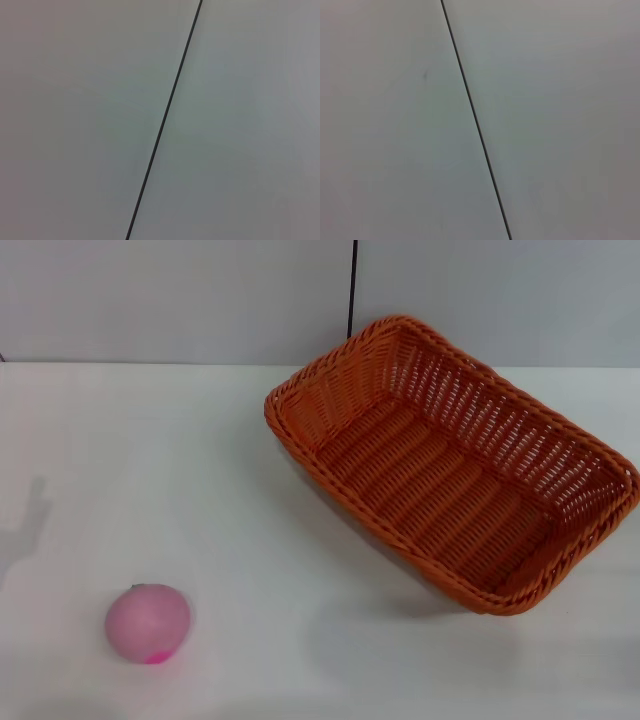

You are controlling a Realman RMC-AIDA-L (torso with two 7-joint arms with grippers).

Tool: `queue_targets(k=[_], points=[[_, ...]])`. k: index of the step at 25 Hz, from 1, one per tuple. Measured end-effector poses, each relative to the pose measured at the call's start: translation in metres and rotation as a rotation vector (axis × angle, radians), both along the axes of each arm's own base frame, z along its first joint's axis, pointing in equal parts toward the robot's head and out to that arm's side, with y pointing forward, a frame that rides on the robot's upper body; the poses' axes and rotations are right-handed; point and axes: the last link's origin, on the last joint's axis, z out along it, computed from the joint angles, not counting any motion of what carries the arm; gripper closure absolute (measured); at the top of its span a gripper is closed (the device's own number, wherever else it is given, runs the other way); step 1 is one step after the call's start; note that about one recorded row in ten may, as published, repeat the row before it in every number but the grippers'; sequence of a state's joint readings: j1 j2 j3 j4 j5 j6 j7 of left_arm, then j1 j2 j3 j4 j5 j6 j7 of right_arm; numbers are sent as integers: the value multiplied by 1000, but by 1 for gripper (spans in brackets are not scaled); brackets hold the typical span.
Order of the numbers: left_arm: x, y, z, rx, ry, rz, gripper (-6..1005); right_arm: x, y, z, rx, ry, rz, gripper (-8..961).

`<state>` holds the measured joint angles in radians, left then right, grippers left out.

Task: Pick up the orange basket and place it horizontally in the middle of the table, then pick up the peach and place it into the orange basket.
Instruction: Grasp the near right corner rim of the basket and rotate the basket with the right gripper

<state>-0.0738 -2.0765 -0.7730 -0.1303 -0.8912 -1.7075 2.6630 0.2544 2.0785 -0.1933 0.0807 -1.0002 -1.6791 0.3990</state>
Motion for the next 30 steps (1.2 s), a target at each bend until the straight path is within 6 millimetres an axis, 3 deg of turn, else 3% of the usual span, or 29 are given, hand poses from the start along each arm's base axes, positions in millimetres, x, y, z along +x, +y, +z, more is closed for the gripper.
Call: queue_targets(k=[12, 20, 25, 30], points=[[0, 0, -1, -10, 3, -5, 165, -1, 3, -2, -22, -8, 8, 353], [-2, -1, -1, -60, -38, -27, 166, -5, 5, 0, -128, -82, 97, 369], [-5, -3, 1, -73, -52, -28, 166, -3, 3, 18, -234, -80, 194, 380], [-6, -6, 1, -76, -48, -23, 166, -6, 9, 53, -467, -59, 285, 390]])
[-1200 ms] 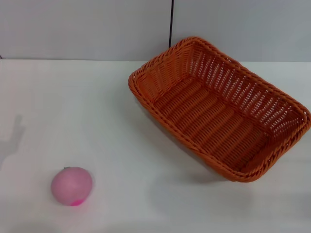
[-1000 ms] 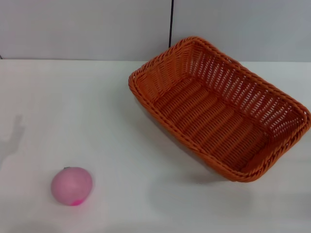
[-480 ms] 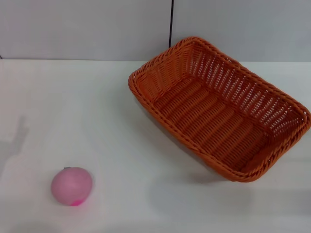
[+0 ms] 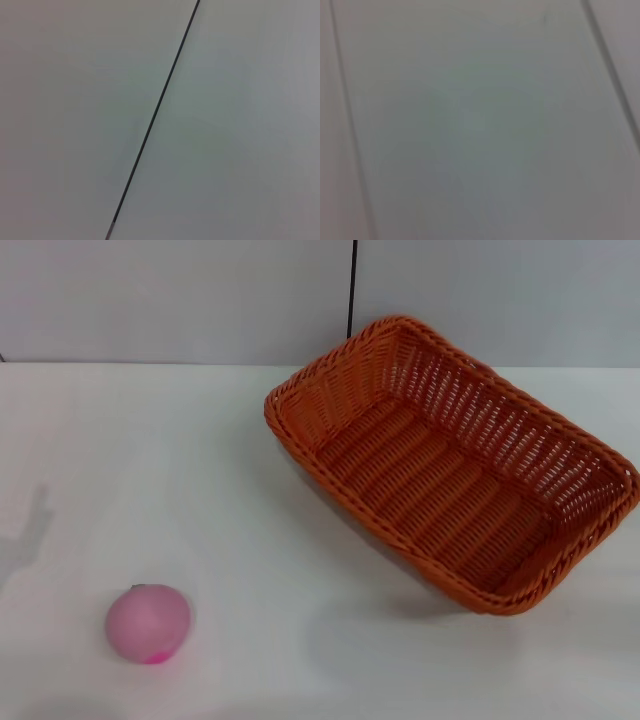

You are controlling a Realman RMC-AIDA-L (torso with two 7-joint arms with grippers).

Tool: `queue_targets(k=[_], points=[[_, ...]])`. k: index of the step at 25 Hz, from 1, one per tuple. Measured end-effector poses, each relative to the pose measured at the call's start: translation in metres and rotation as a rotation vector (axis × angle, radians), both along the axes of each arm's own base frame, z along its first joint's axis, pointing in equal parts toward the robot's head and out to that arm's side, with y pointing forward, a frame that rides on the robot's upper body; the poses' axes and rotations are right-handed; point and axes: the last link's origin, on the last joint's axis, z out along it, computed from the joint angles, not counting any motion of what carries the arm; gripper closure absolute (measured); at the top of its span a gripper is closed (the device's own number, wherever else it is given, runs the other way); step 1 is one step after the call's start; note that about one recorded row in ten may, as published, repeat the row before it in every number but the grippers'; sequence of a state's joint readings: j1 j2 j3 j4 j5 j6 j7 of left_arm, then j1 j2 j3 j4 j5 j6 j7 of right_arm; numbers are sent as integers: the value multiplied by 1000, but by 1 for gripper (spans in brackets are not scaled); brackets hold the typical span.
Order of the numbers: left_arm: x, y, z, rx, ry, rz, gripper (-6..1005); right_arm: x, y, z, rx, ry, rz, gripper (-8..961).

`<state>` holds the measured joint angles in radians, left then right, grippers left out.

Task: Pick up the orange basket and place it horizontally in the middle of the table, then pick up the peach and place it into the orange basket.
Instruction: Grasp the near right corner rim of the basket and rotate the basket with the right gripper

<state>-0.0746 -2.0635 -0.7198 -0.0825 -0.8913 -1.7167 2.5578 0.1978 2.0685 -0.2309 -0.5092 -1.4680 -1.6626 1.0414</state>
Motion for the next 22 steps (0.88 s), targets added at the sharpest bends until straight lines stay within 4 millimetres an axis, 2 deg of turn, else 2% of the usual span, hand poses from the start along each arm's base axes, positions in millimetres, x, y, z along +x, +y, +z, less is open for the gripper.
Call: queue_targets(k=[5, 7, 8, 9, 12, 13, 14, 16, 17, 18, 22], points=[[1, -1, -2, -10, 1, -8, 166, -20, 15, 44, -307, -50, -32, 400], [2, -1, -3, -19, 1, -8, 166, -31, 21, 57, -427, -64, -67, 404], [2, -1, -4, -23, 0, -9, 166, -43, 28, 69, -525, -94, -95, 407], [2, -1, -5, -26, 0, -10, 166, -43, 28, 69, -525, -94, -95, 409], [3, -2, -7, -37, 2, -13, 166, -60, 40, 83, -649, -154, -157, 415], [3, -2, -8, -42, 4, -13, 166, -71, 49, 89, -750, -196, -208, 417], [3, -3, -9, -48, 5, -15, 166, -71, 49, 89, -750, -196, -208, 419], [3, -4, -9, -54, 5, -18, 166, -84, 65, 91, -897, -229, -289, 423], [3, -4, -9, -54, 5, -18, 166, -84, 65, 91, -897, -229, -289, 425], [3, -4, -10, -55, 4, -19, 166, -91, 77, 86, -978, -257, -336, 427], [3, -7, -10, -55, 2, -16, 166, -97, 92, 74, -1057, -301, -375, 436]])
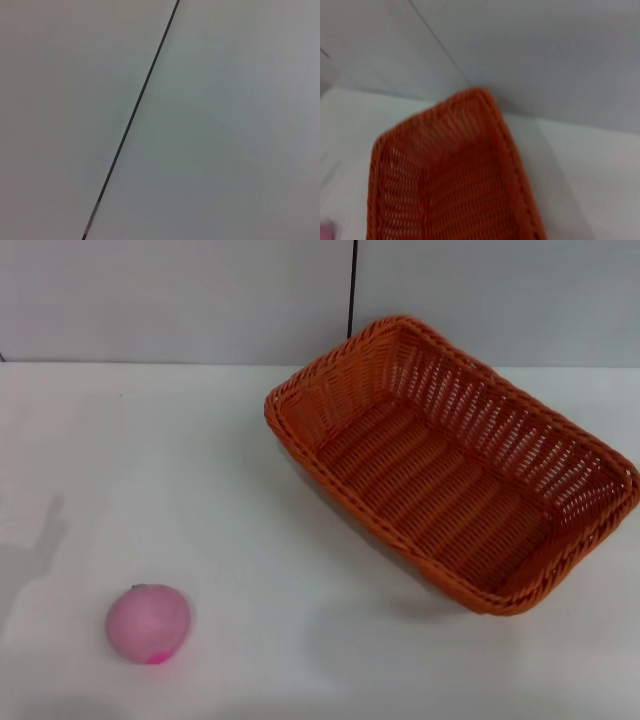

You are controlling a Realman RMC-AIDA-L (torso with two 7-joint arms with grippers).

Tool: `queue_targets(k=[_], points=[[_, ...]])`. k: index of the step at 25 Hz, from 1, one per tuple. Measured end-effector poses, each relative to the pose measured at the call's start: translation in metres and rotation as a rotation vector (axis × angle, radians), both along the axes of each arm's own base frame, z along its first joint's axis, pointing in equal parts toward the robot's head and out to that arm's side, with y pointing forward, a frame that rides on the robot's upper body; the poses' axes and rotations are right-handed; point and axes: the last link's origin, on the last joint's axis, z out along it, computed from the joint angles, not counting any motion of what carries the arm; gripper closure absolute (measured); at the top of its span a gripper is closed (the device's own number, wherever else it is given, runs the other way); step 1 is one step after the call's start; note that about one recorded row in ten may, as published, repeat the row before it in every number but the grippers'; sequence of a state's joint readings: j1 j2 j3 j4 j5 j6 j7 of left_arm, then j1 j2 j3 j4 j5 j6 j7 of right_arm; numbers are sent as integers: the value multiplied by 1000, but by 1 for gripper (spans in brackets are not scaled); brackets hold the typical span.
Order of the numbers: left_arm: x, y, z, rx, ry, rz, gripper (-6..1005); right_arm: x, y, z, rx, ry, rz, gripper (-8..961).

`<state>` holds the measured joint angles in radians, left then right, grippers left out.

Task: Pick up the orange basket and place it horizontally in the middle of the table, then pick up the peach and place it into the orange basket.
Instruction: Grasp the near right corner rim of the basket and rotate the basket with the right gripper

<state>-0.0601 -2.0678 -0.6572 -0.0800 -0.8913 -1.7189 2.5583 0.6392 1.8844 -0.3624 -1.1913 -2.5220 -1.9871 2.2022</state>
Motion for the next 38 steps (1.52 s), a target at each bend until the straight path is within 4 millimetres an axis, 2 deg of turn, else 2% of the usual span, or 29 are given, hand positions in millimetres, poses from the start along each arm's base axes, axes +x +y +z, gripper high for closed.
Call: queue_targets(k=[9, 11, 12, 20, 27, 37, 38], points=[[-2, -5, -1, -5, -1, 17, 167, -4, 39, -61, -52, -85, 2, 454], [-2, -5, -1, -3, -1, 15, 167, -5, 48, -82, -55, -121, 26, 458], [-2, -5, -1, -3, -1, 15, 167, -5, 48, -82, -55, -121, 26, 460], [-1, -2, -1, 5, 1, 14, 167, -20, 61, -125, -12, -132, 132, 477], [-2, -1, 0, 7, 4, 15, 167, -17, 68, -144, 10, -163, 142, 491], [-1, 0, 2, 15, 0, 10, 167, -18, 69, -144, 58, -145, 197, 512], [-1, 0, 2, 15, -1, 8, 167, -18, 69, -145, 60, -141, 205, 559]])
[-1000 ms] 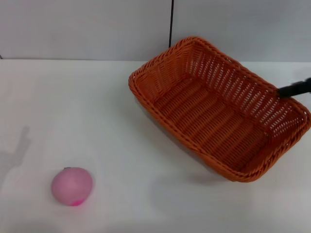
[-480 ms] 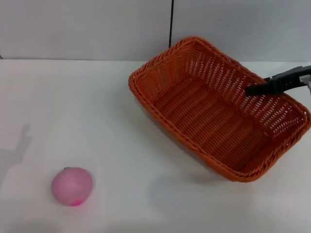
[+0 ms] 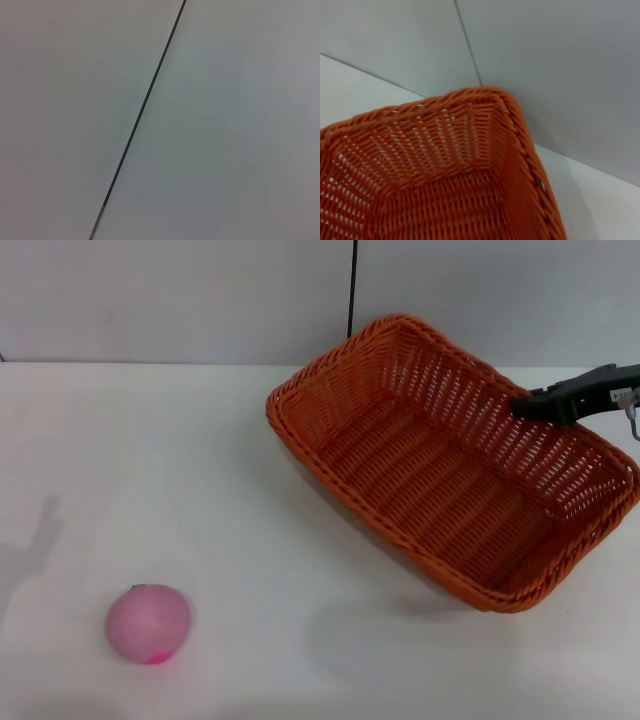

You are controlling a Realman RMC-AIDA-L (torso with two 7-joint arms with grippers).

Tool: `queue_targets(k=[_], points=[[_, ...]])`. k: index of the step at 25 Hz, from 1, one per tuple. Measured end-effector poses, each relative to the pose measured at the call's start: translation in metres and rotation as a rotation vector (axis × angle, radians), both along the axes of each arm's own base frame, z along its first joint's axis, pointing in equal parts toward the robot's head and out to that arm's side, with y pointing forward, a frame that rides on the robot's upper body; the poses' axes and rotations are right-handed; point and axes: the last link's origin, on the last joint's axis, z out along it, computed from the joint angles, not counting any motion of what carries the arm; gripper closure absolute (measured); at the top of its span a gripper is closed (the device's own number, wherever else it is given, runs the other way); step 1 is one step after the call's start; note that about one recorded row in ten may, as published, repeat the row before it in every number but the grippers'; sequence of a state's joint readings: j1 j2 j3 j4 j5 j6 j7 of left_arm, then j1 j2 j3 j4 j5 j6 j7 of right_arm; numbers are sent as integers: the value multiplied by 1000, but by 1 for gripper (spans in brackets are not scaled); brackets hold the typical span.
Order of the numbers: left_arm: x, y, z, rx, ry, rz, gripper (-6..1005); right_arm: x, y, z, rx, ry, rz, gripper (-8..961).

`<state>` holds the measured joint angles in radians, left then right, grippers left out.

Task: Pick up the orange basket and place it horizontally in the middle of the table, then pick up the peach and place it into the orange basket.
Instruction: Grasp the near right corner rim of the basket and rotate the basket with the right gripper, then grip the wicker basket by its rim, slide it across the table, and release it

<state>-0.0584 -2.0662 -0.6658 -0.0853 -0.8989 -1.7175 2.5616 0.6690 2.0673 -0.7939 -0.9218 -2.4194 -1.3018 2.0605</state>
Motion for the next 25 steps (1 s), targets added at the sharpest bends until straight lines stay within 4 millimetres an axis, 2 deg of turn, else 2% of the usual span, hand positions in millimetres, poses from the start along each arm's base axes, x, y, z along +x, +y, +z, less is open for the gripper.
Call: queue_targets(k=[4, 7, 12, 17, 21, 25], points=[[-1, -1, 0, -1, 1, 1, 167, 1, -3, -1, -8, -8, 40, 747], [-1, -2, 1, -1, 3, 4, 167, 0, -6, -1, -24, -11, 84, 799], [-2, -4, 1, -5, 6, 5, 168, -1, -16, 5, -47, -25, 188, 799], [-4, -10, 5, -3, 32, -7, 168, -2, -24, 27, -9, -80, 282, 799], [-3, -16, 8, 2, 54, -22, 168, -8, -33, 38, 14, -141, 464, 798], [-3, -21, 9, -5, 67, -34, 168, -15, -38, 38, 22, -164, 623, 798]])
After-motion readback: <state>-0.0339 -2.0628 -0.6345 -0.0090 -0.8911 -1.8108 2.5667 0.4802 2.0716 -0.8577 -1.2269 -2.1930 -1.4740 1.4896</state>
